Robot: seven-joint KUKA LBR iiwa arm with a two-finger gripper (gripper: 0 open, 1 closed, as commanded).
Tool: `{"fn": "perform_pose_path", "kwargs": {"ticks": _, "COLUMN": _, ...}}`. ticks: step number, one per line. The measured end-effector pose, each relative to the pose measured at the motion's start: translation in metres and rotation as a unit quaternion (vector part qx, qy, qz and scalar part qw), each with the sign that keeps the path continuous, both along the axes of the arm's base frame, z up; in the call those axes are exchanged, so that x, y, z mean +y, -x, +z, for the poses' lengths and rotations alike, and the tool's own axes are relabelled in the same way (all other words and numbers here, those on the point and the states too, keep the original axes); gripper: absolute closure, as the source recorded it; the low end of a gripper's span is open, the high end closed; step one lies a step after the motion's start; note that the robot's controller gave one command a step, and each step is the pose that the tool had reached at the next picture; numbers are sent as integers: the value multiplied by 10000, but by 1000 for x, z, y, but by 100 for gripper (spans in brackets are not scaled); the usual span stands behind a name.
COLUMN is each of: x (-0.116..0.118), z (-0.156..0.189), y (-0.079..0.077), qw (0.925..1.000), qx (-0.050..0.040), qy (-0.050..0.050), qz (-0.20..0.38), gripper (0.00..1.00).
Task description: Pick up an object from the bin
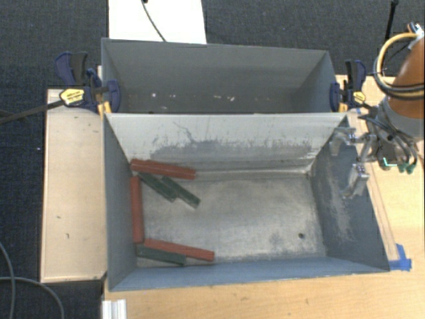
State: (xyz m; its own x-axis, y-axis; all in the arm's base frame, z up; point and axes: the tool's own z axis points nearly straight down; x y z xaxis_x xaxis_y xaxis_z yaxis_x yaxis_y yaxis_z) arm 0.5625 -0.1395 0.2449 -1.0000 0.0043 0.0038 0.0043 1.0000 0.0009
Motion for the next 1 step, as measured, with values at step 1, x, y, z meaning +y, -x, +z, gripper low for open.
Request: {"fn": "perform_pose_path", "kwargs": {"ticks": 1, "x": 39, "z": -79, "y": 16, "qw": 9992, "qx": 9, "qy": -15, "qz": 392, "gripper": 0}}
